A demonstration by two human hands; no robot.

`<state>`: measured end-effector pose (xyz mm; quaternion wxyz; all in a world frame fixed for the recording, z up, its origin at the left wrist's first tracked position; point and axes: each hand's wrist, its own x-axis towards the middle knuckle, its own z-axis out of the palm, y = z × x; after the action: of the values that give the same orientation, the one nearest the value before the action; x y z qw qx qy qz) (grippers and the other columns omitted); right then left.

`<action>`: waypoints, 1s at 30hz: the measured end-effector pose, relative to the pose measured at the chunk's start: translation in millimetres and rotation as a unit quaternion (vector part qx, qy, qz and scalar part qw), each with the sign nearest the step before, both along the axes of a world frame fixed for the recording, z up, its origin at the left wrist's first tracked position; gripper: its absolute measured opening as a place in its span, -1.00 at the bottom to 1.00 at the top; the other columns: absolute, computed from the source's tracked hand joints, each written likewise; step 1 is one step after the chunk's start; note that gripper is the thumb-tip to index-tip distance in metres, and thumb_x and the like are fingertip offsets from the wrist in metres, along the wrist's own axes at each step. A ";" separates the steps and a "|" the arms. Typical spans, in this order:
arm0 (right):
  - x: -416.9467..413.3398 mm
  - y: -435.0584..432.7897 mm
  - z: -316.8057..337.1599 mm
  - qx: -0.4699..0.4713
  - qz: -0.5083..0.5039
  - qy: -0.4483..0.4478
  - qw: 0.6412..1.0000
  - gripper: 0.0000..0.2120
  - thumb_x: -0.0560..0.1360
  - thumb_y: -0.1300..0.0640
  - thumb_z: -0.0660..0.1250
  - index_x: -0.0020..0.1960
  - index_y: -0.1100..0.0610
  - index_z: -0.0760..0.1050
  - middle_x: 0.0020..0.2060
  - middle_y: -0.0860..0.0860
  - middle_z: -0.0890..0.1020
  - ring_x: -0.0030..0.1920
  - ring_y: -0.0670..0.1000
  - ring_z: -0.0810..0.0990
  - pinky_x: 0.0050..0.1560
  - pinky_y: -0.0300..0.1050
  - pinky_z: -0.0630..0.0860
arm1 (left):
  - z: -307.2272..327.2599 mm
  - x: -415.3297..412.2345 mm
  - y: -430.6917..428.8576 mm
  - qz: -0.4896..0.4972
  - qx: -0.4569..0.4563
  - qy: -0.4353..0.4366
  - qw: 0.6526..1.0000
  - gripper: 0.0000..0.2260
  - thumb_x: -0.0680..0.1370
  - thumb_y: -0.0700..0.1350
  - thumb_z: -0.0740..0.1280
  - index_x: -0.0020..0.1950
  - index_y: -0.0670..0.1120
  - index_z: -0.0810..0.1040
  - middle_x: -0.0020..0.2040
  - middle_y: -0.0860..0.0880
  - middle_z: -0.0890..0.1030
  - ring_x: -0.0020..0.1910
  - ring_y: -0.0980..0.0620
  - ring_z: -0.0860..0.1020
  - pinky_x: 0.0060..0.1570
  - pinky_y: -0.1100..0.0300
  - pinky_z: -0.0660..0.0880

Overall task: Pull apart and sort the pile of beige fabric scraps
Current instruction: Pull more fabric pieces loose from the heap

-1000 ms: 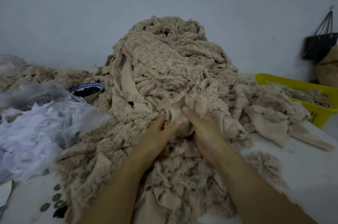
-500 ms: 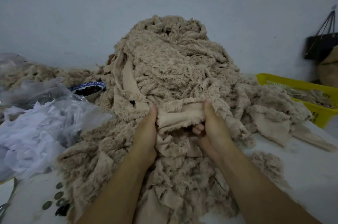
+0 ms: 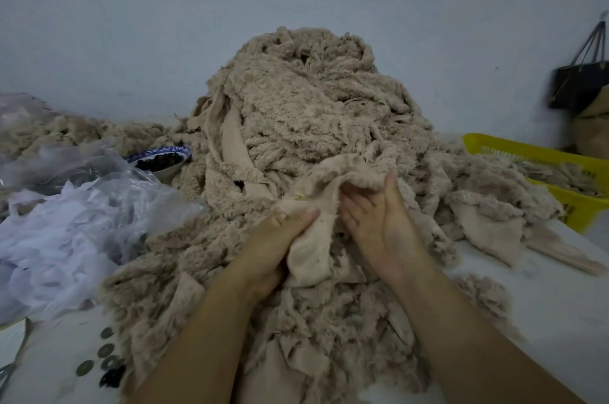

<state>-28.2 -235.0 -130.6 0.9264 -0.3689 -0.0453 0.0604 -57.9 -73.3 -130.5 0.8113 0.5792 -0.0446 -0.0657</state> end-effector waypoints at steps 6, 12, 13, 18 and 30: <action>-17.3 15.6 -12.3 -0.488 0.064 -0.206 0.846 -0.64 0.50 -0.33 0.30 -0.03 -0.05 0.60 -0.22 -0.11 0.60 -0.21 -0.17 0.57 -0.23 -0.37 0.44 | 1.0 11.9 15.6 0.077 -0.186 0.031 0.979 -0.47 0.61 0.24 0.15 0.03 -0.12 0.75 0.07 -0.16 0.71 0.00 -0.07 0.71 -0.15 0.06 0.64; -14.0 11.5 -9.5 -0.464 -0.008 -0.183 0.867 -0.68 0.63 -0.09 0.25 -0.15 0.12 0.52 -0.31 0.03 0.52 -0.28 -0.12 0.48 -0.21 -0.25 0.38 | -3.6 18.9 17.1 0.117 -0.163 0.024 0.979 -0.33 0.54 0.40 0.09 0.22 -0.11 0.65 0.16 -0.14 0.69 0.14 -0.08 0.67 0.11 -0.02 0.57; -14.1 11.5 -9.7 -0.450 -0.012 -0.177 0.875 -0.67 0.63 -0.10 0.24 -0.14 0.13 0.52 -0.28 0.07 0.51 -0.25 -0.08 0.48 -0.17 -0.18 0.39 | -4.5 17.8 15.4 0.131 -0.113 0.005 0.985 -0.34 0.51 0.41 0.16 0.24 -0.10 0.61 0.14 -0.14 0.69 0.14 -0.08 0.67 0.14 -0.04 0.56; -13.4 13.8 -10.4 -0.438 -0.028 -0.176 0.881 -0.70 0.63 -0.12 0.23 -0.12 0.06 0.52 -0.24 0.06 0.52 -0.23 0.01 0.48 -0.16 -0.06 0.42 | -8.8 10.8 1.3 0.160 0.160 -0.054 0.973 -0.67 0.61 0.13 0.32 0.05 -0.12 0.71 -0.08 -0.13 0.74 -0.02 -0.14 0.70 0.08 -0.06 0.62; -10.1 7.1 -9.5 -0.419 -0.022 -0.130 0.898 -0.43 0.37 -0.49 0.24 -0.17 0.03 0.55 -0.32 -0.09 0.62 -0.28 -0.06 0.58 -0.22 -0.31 0.50 | -3.1 19.0 18.1 0.217 -0.116 0.018 0.969 -0.66 0.61 0.11 0.29 0.20 -0.11 0.61 0.05 -0.13 0.72 0.03 -0.08 0.70 -0.05 0.04 0.59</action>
<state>-38.4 -227.8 -140.0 0.6731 -0.7285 -0.1275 0.0050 -38.9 -55.2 -133.6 0.8685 0.4756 0.0892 0.1072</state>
